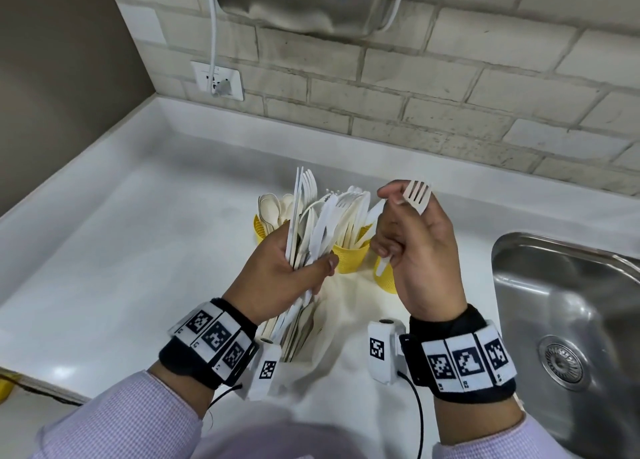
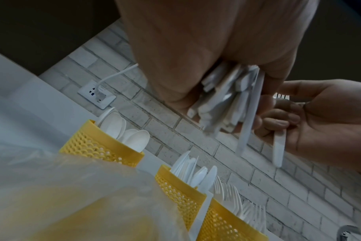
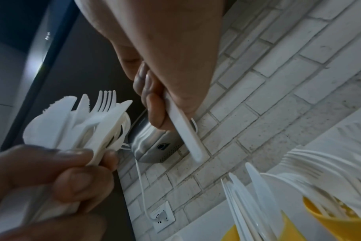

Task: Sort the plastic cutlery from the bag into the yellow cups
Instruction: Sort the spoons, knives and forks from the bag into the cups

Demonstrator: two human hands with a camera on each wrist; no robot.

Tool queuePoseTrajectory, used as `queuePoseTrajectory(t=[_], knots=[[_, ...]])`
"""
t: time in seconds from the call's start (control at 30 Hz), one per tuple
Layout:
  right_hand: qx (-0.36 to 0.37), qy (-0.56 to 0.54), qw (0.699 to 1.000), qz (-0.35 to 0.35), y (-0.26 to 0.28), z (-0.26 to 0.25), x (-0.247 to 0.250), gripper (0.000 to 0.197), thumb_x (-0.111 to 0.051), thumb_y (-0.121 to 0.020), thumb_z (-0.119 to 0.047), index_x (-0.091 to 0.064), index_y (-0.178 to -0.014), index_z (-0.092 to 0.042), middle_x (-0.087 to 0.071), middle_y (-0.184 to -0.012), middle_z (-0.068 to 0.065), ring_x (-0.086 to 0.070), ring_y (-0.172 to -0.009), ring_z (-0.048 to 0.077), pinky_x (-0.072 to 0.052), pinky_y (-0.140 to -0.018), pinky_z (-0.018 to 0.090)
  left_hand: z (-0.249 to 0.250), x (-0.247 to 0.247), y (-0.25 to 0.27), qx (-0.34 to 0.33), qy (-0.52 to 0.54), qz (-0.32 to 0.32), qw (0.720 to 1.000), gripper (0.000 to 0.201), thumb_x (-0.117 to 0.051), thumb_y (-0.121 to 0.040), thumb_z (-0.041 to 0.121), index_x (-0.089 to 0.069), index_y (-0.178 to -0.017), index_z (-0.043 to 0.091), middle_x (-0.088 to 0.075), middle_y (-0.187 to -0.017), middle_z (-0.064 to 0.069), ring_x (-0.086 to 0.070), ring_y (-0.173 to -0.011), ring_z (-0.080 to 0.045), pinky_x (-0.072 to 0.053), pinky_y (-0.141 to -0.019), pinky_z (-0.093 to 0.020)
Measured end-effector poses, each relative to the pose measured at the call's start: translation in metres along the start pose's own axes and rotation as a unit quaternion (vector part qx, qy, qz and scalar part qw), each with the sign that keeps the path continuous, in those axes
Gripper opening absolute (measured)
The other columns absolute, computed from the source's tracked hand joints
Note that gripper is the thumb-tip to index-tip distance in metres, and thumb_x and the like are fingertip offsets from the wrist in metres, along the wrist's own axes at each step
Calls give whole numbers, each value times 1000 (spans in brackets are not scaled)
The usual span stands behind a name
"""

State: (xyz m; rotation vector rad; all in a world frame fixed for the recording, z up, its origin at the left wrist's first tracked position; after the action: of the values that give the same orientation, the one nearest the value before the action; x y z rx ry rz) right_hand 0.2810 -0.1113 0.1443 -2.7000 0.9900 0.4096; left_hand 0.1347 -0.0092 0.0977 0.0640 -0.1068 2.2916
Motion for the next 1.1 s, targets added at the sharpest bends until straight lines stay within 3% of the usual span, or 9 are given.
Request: queuePoseTrajectory(t=[0.17,0.3,0.37,0.47,0.53,0.73,0.87,0.97,1.1], knots=[[73,133,987,-53,9,-11,-13,8,-63,-99,-16,-59,-105,-13,-37,-61,2,-22,-48,28,-23,-45,41,4,5,6,-2,-25,12,1000,11,-72,-91,3,-64,-90,11,-66,-62,3,-58,-52,-15,-48,-53,-22],[94,204,973,-61,13,-9,-23,9,-68,-97,-9,-64,-101,-15,-29,-53,-13,-17,-43,13,-20,-45,21,6,12,10,-11,-25,-5,1000,20,-72,-91,2,-67,-101,18,-65,-72,-14,-57,-55,-15,-53,-57,-29],[104,219,969,-46,12,-8,-27,8,-69,-96,-10,-64,-97,-16,-34,-53,-14,-20,-43,16,-21,-45,23,7,17,11,-11,-23,-14,1000,25,-73,-91,2,-67,-103,23,-65,-72,-12,-58,-55,-14,-53,-58,-29],[127,171,977,-30,11,-13,-34,7,-68,-97,-10,-63,-96,-15,-52,-70,10,-33,-49,38,-29,-44,42,6,24,13,-9,-28,-31,999,28,-72,-92,2,-65,-101,28,-65,-67,6,-59,-56,-11,-51,-60,-25],[122,109,986,-19,7,-13,-36,6,-64,-97,-11,-59,-98,-15,-52,-79,21,-35,-51,29,-28,-47,41,5,29,15,-4,-33,-34,999,26,-73,-92,4,-64,-102,26,-65,-67,8,-59,-57,-10,-51,-61,-25],[53,65,994,-76,3,2,-49,13,-60,-98,-12,-48,-94,-13,-54,-69,-3,-20,-54,26,-18,-51,42,6,44,21,19,-45,-30,998,26,-74,-91,7,-64,-104,27,-65,-65,12,-59,-55,-6,-50,-56,-20],[63,12,998,3,-1,3,-52,9,-52,-101,-15,-46,-95,-18,-54,-78,1,-36,-60,21,-34,-55,32,5,55,22,30,-48,-31,998,22,-74,-92,9,-63,-107,21,-62,-61,7,-56,-53,-12,-45,-51,-16],[87,-39,992,76,-6,-1,-46,10,-44,-108,-16,-41,-98,-19,-67,-93,12,-62,-72,29,-49,-68,37,2,60,22,32,-55,-38,997,19,-72,-93,8,-62,-100,23,-62,-59,7,-55,-51,-13,-44,-51,-15],[102,-108,978,144,-12,-2,-43,11,-36,-111,-12,-37,-103,-20,-72,-94,21,-70,-79,40,-56,-79,47,-6,73,19,29,-70,-33,997,18,-72,-92,8,-62,-93,23,-65,-64,-1,-58,-52,-16,-45,-53,-19]])
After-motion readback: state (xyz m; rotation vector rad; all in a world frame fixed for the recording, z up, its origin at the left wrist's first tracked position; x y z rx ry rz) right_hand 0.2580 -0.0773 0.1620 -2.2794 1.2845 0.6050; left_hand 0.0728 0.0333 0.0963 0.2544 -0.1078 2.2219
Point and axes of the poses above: each hand's wrist, its own y-axis away from the middle knuckle, its own x-axis out of the back of the hand, z = x × y, the point moved 4 cm from there along -y, towards the middle knuckle
